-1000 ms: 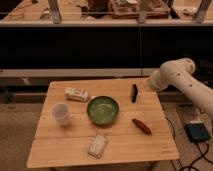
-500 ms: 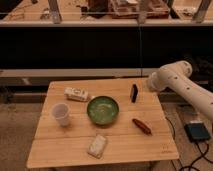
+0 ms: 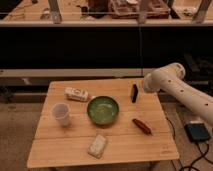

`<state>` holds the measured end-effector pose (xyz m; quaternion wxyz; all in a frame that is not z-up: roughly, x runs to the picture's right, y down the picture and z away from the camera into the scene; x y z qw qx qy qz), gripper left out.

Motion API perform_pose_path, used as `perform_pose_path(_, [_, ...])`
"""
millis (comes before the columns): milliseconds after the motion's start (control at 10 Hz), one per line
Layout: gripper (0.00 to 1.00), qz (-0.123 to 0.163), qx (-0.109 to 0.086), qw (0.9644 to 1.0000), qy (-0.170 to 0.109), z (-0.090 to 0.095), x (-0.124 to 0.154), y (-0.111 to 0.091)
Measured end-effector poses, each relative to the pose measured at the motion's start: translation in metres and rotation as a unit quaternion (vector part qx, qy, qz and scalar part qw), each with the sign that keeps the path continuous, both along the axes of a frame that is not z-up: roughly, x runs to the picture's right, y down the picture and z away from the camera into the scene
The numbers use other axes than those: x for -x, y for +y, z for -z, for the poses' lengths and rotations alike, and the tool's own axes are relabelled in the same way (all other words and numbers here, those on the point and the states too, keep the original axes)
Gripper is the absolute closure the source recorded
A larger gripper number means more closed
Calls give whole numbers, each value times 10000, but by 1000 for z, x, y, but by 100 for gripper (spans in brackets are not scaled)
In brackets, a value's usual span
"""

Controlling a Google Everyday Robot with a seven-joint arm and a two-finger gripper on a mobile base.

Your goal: Knock the eraser over

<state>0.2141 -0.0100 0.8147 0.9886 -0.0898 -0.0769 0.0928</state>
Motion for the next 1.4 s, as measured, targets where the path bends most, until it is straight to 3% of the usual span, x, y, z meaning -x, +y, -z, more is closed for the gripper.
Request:
perform_pose_path(200, [80, -2, 3, 10000, -41, -2, 17, -1])
perform_pose_path(400, [80, -90, 198, 9998, -30, -14, 15, 0])
perform_pose_path(600, [80, -235, 352, 9991, -46, -30, 0, -2])
perform_pose_path(800, [80, -416, 489, 9979, -69, -52, -39, -5])
perform_pose_path(1000, [80, -563, 499, 9967, -302, -66, -60, -9])
perform_pose_path(1200, [80, -671, 458, 9952, -548, -75, -63, -8])
perform_pose_path(1400, [80, -836, 249, 9911, -1010, -87, -60, 5])
